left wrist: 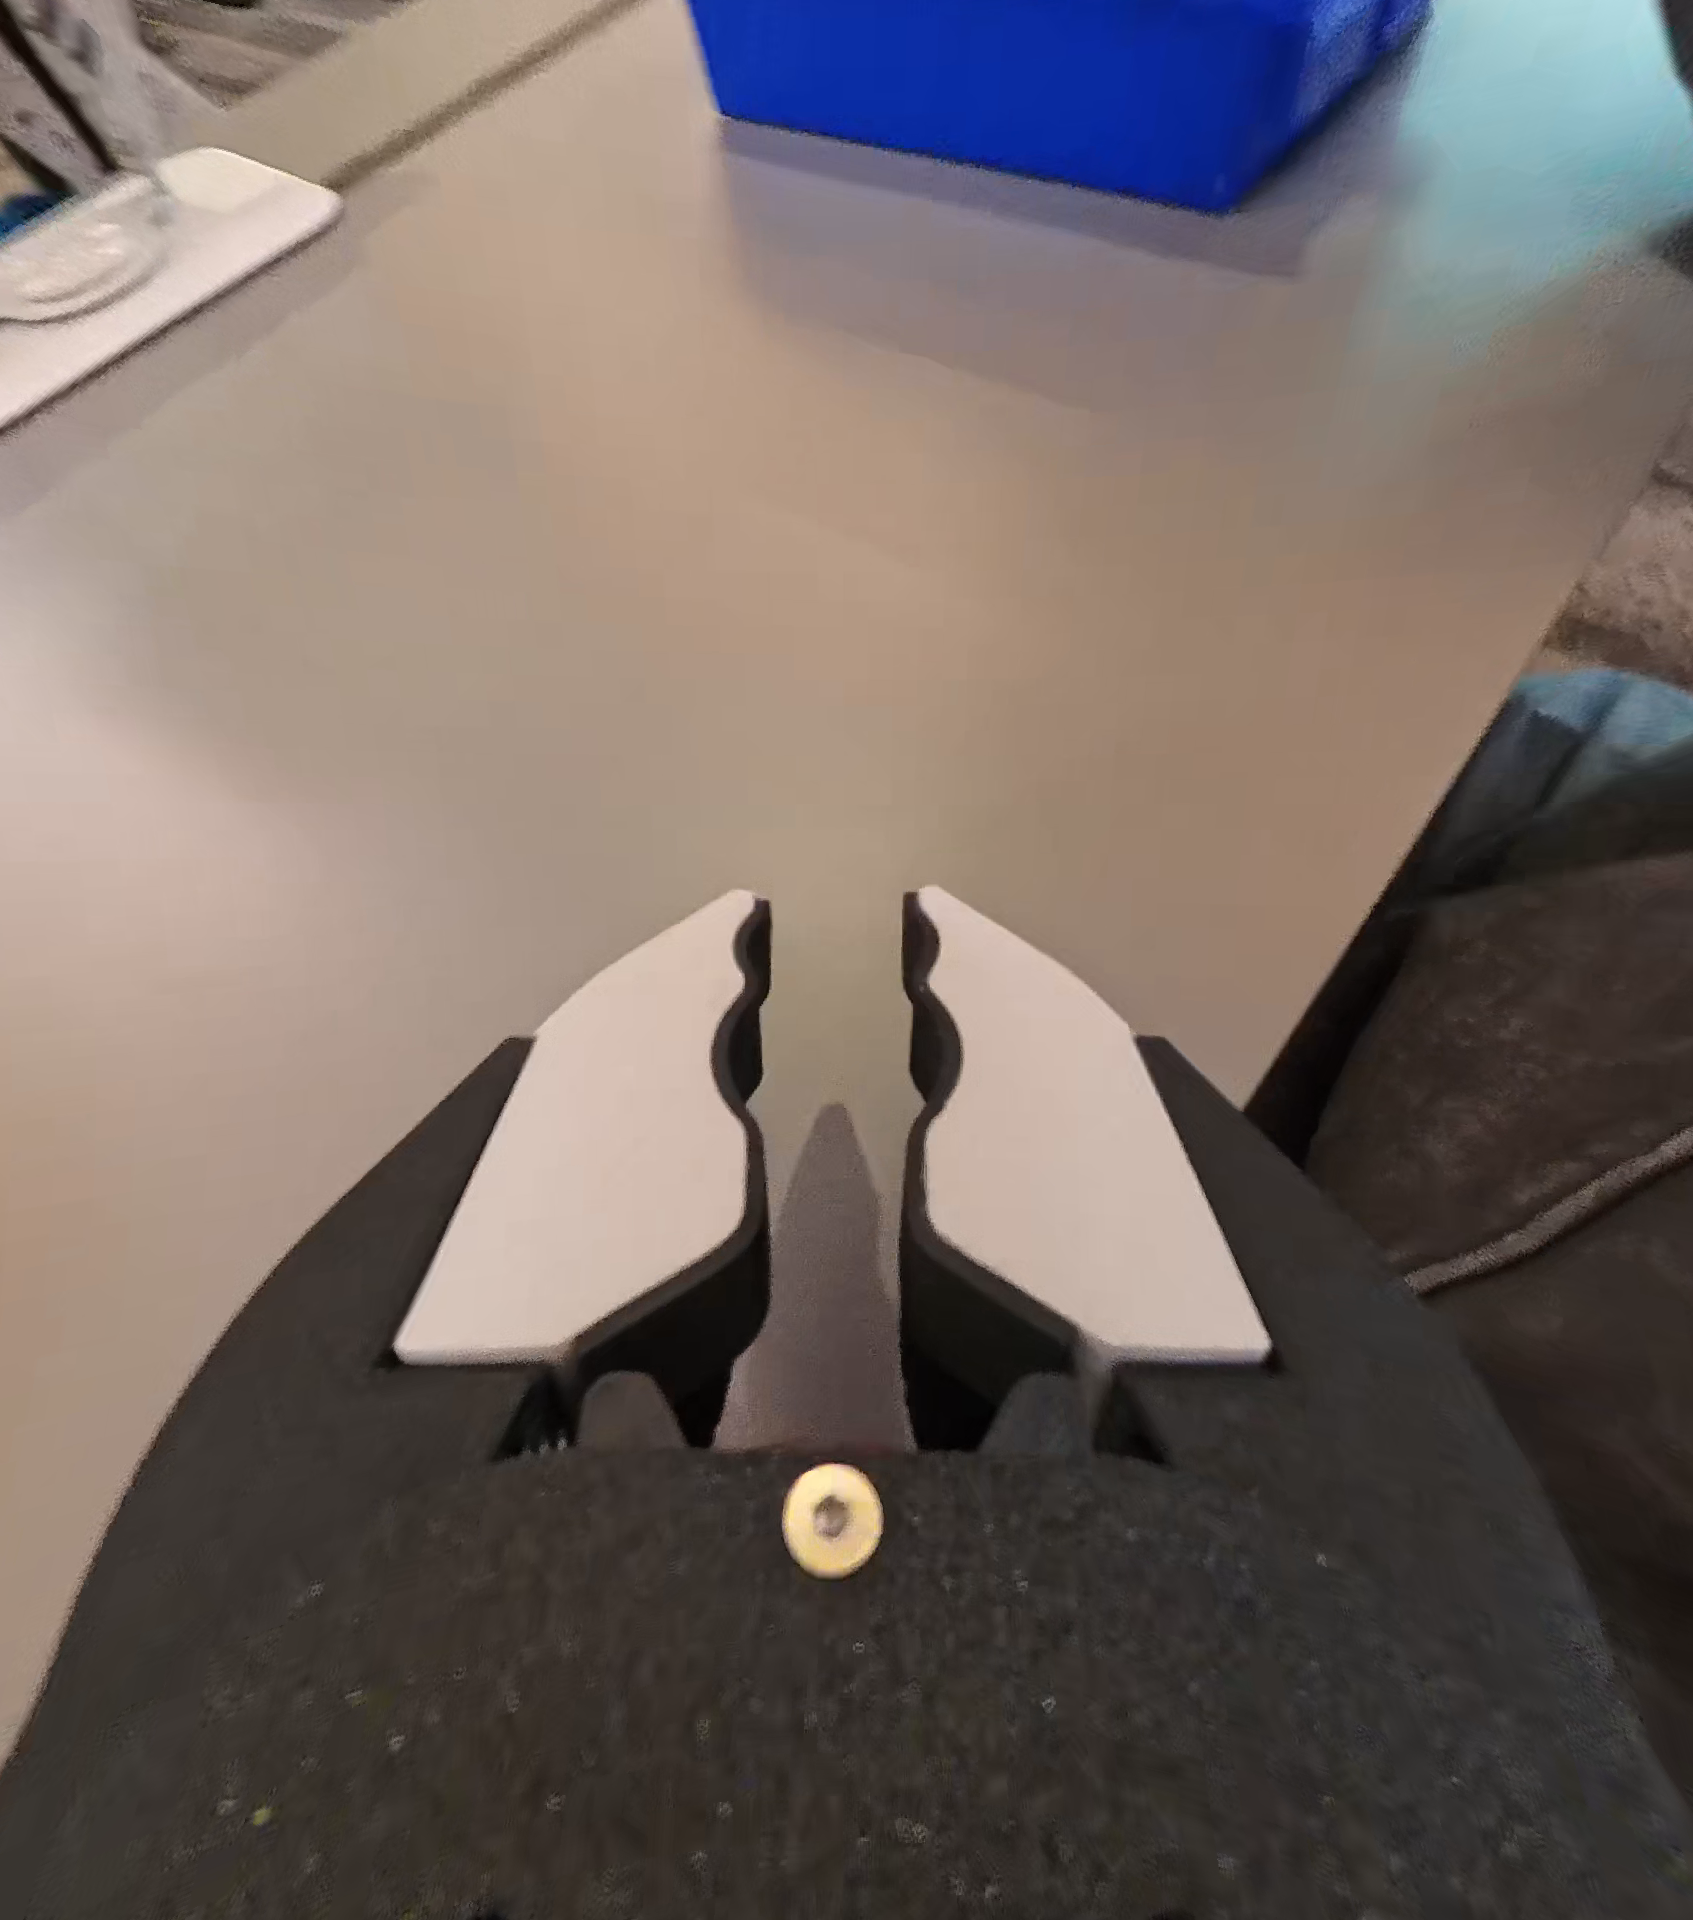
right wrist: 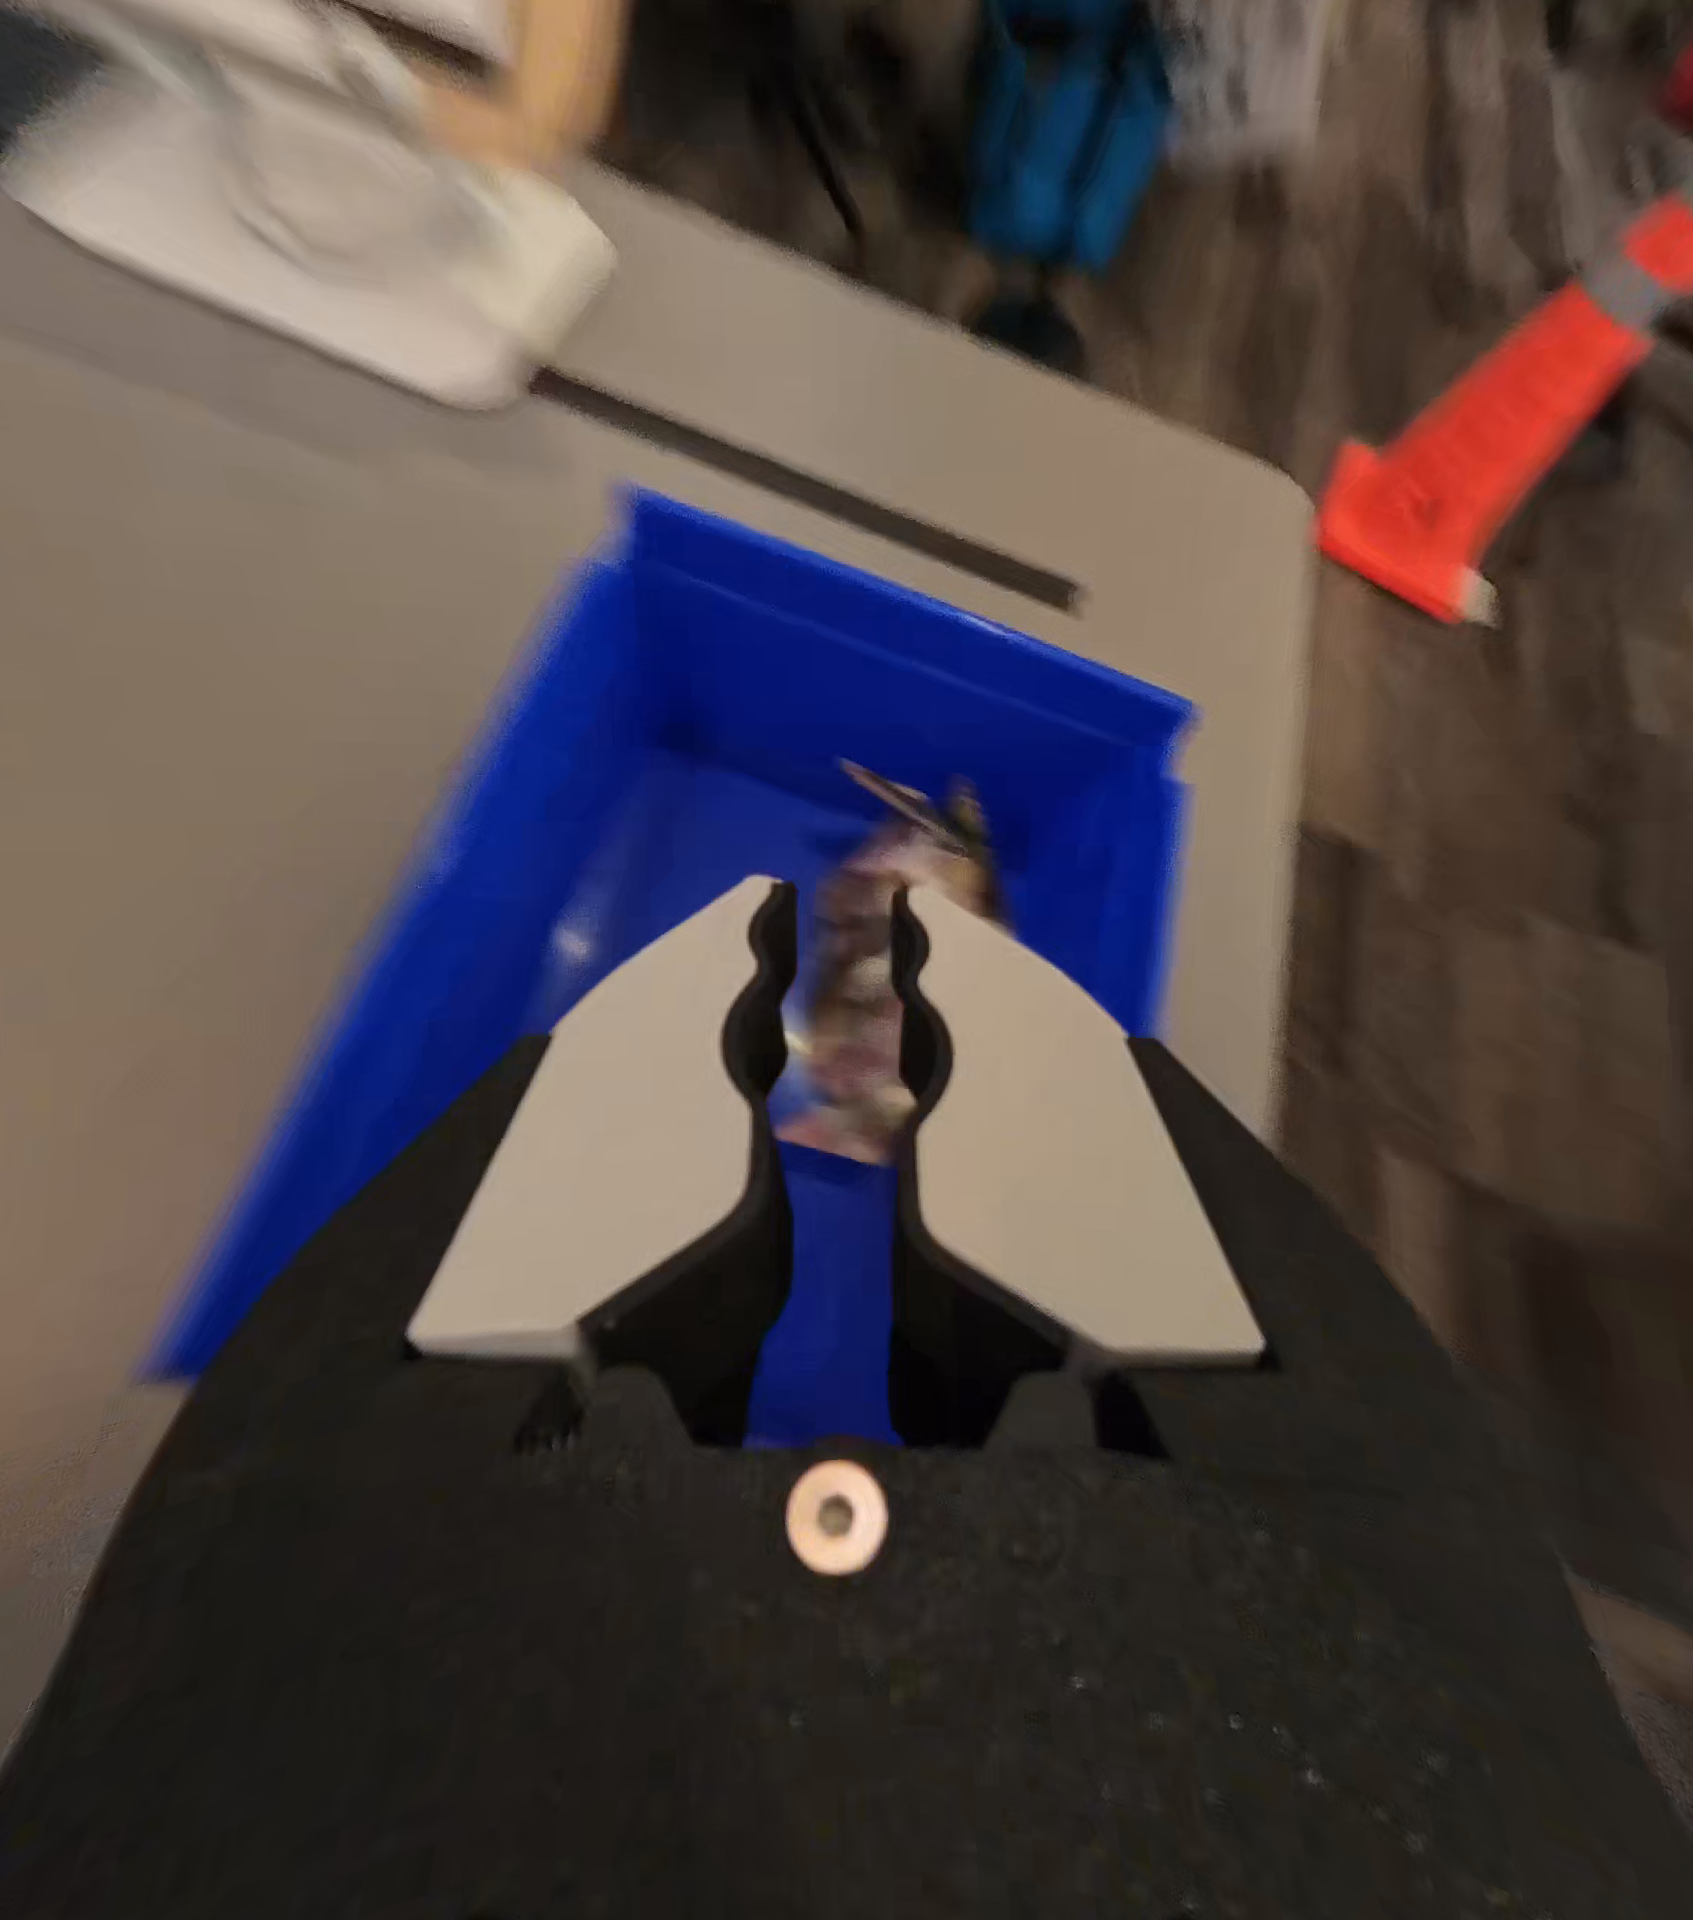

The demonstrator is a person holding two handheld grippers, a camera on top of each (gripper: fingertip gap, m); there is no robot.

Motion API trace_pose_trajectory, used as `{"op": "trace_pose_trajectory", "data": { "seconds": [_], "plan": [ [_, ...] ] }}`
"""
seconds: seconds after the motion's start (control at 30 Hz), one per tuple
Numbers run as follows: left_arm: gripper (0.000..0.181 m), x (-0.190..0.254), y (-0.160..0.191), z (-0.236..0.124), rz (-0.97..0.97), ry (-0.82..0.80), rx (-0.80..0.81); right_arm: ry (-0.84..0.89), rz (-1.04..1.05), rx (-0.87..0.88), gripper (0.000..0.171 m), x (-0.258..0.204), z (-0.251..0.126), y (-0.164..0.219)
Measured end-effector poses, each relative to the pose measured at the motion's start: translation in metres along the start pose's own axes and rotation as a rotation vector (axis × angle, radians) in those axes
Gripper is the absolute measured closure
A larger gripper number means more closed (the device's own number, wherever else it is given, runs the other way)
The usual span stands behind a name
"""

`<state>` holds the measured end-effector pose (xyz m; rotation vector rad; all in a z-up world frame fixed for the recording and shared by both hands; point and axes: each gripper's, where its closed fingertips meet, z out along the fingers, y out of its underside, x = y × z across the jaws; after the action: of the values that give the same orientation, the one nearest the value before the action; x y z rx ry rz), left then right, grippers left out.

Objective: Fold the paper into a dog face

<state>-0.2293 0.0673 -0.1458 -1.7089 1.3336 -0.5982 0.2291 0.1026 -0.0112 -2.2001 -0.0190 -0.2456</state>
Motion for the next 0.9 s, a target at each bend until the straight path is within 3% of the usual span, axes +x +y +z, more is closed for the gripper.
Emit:
{"op": "trace_pose_trajectory", "data": {
  "seconds": [0.1, 0.17, 0.3, 0.4, 0.5, 0.57, 0.9],
  "plan": [
    [0.155, -0.022, -0.009, -0.022, -0.088, -0.063, 0.093, -0.305, 0.129, 0.249, 0.150, -0.081, -0.037, 0.011],
    [0.142, -0.035, -0.011, -0.038, -0.154, -0.101, 0.159, -0.437, 0.210, 0.309, 0.141, -0.132, -0.048, 0.038],
    [0.131, -0.044, -0.003, -0.054, -0.237, -0.134, 0.228, -0.425, 0.238, 0.421, 0.140, -0.201, -0.061, 0.091],
    [0.119, -0.048, -0.005, -0.054, -0.238, -0.152, 0.234, -0.351, 0.187, 0.399, 0.134, -0.211, -0.060, 0.112],
    [0.118, -0.050, 0.000, -0.049, -0.262, -0.147, 0.208, -0.299, 0.141, 0.435, 0.131, -0.199, -0.067, 0.105],
    [0.119, -0.050, 0.004, -0.048, -0.282, -0.142, 0.188, -0.325, 0.150, 0.434, 0.141, -0.199, -0.069, 0.108],
    [0.127, -0.051, 0.008, -0.052, -0.284, -0.161, 0.171, -0.433, 0.109, 0.365, 0.146, -0.228, -0.066, 0.116]
  ]
}}
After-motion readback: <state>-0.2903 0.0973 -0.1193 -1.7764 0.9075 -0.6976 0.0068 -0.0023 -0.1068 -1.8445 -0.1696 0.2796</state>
